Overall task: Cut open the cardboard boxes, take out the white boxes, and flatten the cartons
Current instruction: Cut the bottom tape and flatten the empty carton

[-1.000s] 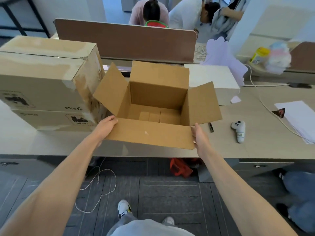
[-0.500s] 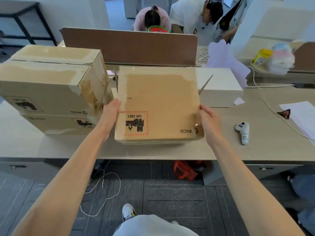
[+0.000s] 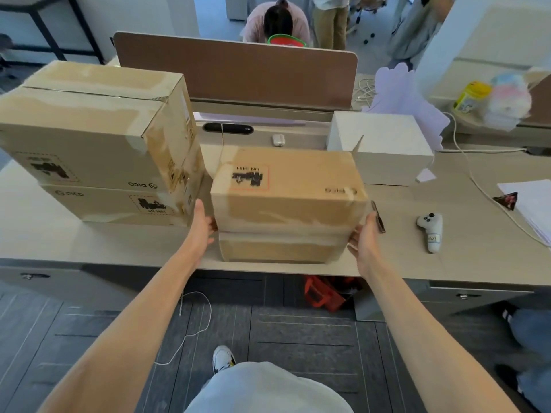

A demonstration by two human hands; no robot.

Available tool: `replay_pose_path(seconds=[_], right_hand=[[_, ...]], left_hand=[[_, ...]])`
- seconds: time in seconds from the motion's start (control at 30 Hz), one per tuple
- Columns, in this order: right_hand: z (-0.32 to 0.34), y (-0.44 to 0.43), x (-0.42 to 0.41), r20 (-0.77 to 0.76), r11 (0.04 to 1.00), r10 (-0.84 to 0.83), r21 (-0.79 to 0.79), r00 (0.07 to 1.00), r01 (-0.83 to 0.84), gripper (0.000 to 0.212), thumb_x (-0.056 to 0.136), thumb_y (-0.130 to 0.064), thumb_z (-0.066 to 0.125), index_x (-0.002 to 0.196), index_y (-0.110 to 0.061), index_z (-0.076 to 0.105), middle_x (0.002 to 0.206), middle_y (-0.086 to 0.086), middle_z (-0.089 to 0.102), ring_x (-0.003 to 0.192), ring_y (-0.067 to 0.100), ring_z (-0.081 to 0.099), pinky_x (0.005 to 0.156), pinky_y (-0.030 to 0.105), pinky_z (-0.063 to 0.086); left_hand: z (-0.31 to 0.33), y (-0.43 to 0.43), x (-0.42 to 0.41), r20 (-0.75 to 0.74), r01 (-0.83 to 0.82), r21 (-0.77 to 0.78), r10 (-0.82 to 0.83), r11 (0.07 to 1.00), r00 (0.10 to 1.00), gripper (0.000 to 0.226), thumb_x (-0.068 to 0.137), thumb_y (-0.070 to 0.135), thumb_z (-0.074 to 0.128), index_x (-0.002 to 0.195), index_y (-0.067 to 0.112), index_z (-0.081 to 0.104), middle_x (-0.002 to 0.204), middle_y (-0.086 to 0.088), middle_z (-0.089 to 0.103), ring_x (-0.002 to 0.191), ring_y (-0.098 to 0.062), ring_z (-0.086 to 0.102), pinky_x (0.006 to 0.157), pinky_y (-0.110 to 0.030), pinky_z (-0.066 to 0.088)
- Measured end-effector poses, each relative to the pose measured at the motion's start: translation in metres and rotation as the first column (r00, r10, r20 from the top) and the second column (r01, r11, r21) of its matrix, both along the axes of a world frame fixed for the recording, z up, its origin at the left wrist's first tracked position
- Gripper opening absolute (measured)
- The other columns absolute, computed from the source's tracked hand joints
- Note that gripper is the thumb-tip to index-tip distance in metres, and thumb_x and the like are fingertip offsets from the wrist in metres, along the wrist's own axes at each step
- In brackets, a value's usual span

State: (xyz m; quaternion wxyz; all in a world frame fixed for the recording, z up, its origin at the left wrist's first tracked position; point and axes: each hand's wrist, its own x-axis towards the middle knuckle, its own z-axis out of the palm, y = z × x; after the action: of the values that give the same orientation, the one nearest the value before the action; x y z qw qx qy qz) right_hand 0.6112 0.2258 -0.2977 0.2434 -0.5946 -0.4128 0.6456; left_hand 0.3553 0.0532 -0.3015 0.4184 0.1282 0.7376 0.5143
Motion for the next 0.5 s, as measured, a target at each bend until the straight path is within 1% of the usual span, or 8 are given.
replay_pose_path(seconds=[0.1,0.17,0.2,0.27,0.3,0.37,0.43,0.5], right_hand=[[0.025,0.008,-0.009,0.123,0.969,-0.022,0.245,0.992,-0.009,0.056,0.099,-0.055,0.029,0.134,-0.019,0.055,0.131,-0.003,0.058,0.122,0.019,0.052,0.105,0.039,0.04],[0.045,0.015,-0.012,0.195,0.873,-0.014,0.48,0.981,-0.083,0.041,0.096,-0.047,0.04,0.113,-0.02,0.065,0.106,-0.005,0.067,0.099,0.013,0.059,0.088,0.036,0.045],[0.054,0.019,-0.013,0.233,0.811,-0.014,0.571,0.972,-0.125,0.035,0.093,-0.043,0.043,0.105,-0.019,0.066,0.095,-0.006,0.067,0.088,0.011,0.058,0.079,0.034,0.045],[0.073,0.027,-0.017,0.303,0.717,-0.026,0.67,0.953,-0.193,0.028,0.092,-0.038,0.046,0.101,-0.02,0.064,0.088,-0.008,0.065,0.083,0.011,0.056,0.076,0.032,0.044],[0.081,0.03,-0.019,0.334,0.693,-0.035,0.687,0.942,-0.218,0.026,0.092,-0.036,0.046,0.101,-0.019,0.064,0.088,-0.008,0.065,0.084,0.013,0.057,0.078,0.033,0.045],[0.092,0.036,-0.024,0.414,0.674,-0.043,0.684,0.909,-0.28,0.026,0.095,-0.035,0.047,0.104,-0.018,0.064,0.09,-0.006,0.063,0.09,0.017,0.057,0.079,0.033,0.044],[0.095,0.04,-0.028,0.503,0.679,-0.006,0.637,0.864,-0.365,0.03,0.096,-0.034,0.046,0.119,-0.02,0.06,0.106,-0.003,0.063,0.105,0.021,0.056,0.083,0.031,0.041],[0.092,0.041,-0.033,0.568,0.694,0.041,0.576,0.822,-0.433,0.04,0.098,-0.031,0.046,0.137,-0.021,0.049,0.13,0.002,0.058,0.122,0.026,0.05,0.096,0.035,0.039]], left_hand=[[0.018,0.006,-0.005,-0.179,0.013,0.073,0.0,0.997,0.984,0.07,0.098,0.064,0.018,0.142,0.019,0.046,0.145,-0.001,0.05,0.136,-0.022,0.043,0.114,-0.043,0.028],[0.034,0.014,-0.01,-0.309,0.07,0.133,-0.026,0.989,0.951,0.054,0.094,0.066,0.035,0.132,0.033,0.054,0.135,0.008,0.057,0.126,-0.016,0.05,0.109,-0.042,0.035],[0.043,0.019,-0.013,-0.371,0.09,0.161,-0.024,0.983,0.928,0.044,0.095,0.06,0.04,0.129,0.037,0.054,0.131,0.009,0.056,0.122,-0.013,0.05,0.106,-0.041,0.037],[0.061,0.031,-0.017,-0.496,0.095,0.181,0.007,0.979,0.868,0.031,0.1,0.045,0.042,0.129,0.039,0.051,0.126,0.004,0.047,0.116,-0.013,0.045,0.103,-0.035,0.034],[0.068,0.037,-0.019,-0.532,0.084,0.18,0.025,0.98,0.846,0.032,0.101,0.042,0.042,0.132,0.037,0.05,0.125,0.002,0.043,0.116,-0.013,0.042,0.102,-0.032,0.032],[0.071,0.048,-0.027,-0.523,0.069,0.157,0.023,0.985,0.852,0.035,0.102,0.041,0.041,0.134,0.031,0.051,0.127,0.0,0.042,0.117,-0.015,0.042,0.102,-0.033,0.033],[0.063,0.054,-0.032,-0.476,0.089,0.112,-0.025,0.99,0.879,0.038,0.101,0.045,0.04,0.133,0.03,0.053,0.131,-0.001,0.048,0.115,-0.016,0.049,0.101,-0.036,0.04],[0.049,0.058,-0.036,-0.436,0.1,0.08,-0.056,0.992,0.898,0.041,0.099,0.048,0.039,0.134,0.031,0.053,0.131,0.0,0.053,0.113,-0.015,0.054,0.098,-0.037,0.045]])
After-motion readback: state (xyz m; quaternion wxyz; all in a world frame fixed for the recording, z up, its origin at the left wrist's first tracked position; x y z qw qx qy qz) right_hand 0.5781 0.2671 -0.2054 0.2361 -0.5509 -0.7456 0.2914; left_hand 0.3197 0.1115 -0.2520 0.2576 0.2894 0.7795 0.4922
